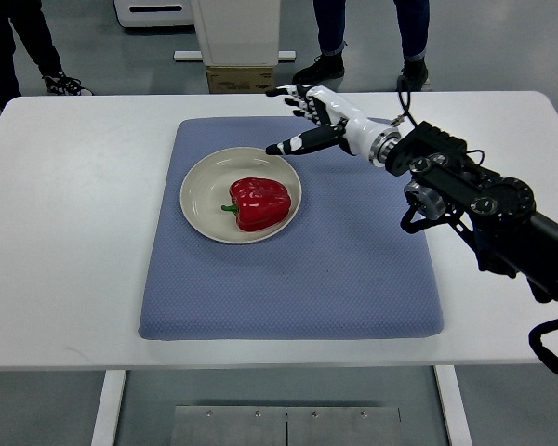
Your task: Place red pepper on plate with right hand
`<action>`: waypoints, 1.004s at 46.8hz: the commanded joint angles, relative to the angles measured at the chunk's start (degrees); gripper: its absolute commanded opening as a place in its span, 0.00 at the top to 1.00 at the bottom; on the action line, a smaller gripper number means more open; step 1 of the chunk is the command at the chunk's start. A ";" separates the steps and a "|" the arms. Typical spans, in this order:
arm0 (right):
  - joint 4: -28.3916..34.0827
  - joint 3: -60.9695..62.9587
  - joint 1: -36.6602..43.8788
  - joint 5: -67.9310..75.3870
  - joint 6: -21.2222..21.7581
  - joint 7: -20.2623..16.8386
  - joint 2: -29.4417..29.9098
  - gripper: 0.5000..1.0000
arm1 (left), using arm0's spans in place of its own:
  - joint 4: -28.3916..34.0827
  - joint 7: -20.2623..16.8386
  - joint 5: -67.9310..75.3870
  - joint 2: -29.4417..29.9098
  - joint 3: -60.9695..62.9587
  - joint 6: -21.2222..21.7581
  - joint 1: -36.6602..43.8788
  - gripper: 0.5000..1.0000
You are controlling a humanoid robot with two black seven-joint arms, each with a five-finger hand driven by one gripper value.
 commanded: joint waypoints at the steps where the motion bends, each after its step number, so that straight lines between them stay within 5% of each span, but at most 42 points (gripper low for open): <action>1: -0.06 4.39 -2.60 -0.02 -0.13 -0.57 -0.52 0.03 | -0.01 0.02 0.00 0.00 0.03 0.00 0.00 0.00; 21: 0.20 27.25 -14.11 0.07 -4.17 -1.10 0.01 0.03 | -0.01 0.02 0.00 0.00 0.03 0.00 0.00 0.00; 47: 4.42 44.84 -22.91 0.16 -4.35 -0.58 1.76 0.00 | -0.01 0.02 0.00 0.00 -0.06 0.00 0.00 0.00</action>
